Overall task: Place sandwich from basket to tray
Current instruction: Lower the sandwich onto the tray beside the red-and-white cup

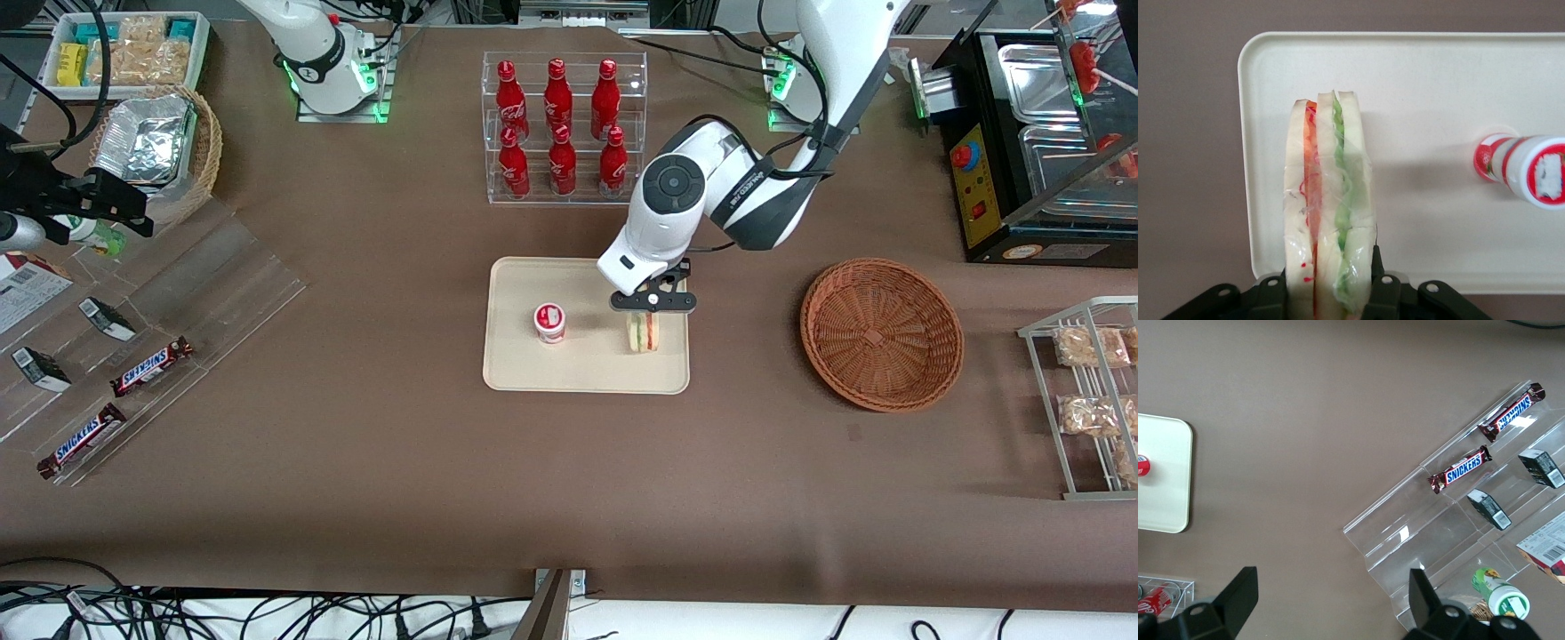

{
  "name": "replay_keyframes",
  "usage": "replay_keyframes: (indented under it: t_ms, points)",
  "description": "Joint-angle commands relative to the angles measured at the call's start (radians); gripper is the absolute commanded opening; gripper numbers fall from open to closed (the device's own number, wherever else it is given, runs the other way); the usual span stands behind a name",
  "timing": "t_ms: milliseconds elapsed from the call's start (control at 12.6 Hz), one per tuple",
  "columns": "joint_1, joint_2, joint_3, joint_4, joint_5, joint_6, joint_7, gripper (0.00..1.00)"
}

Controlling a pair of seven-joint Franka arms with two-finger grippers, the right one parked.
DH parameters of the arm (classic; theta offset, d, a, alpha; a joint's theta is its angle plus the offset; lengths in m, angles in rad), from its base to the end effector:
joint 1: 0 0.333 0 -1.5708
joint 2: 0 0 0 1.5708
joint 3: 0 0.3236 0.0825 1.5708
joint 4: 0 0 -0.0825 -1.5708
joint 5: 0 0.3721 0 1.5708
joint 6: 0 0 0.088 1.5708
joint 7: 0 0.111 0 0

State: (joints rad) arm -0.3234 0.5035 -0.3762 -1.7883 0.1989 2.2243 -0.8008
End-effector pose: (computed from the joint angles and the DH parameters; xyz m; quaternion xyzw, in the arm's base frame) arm 0.5107 -0.3932 0.2955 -0.9998 -0.0089 0.0172 0.0004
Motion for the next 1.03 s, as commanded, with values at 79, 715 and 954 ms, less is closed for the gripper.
replay_keyframes:
  t_ms: [79, 715, 954]
  points:
    - [-0.028, 0.030, 0.003, -0.013, 0.088, 0.038, -0.089, 0.41]
    - [-0.040, 0.072, 0.003, -0.013, 0.131, 0.071, -0.103, 0.41]
    - [-0.042, 0.075, 0.003, -0.013, 0.131, 0.071, -0.103, 0.41]
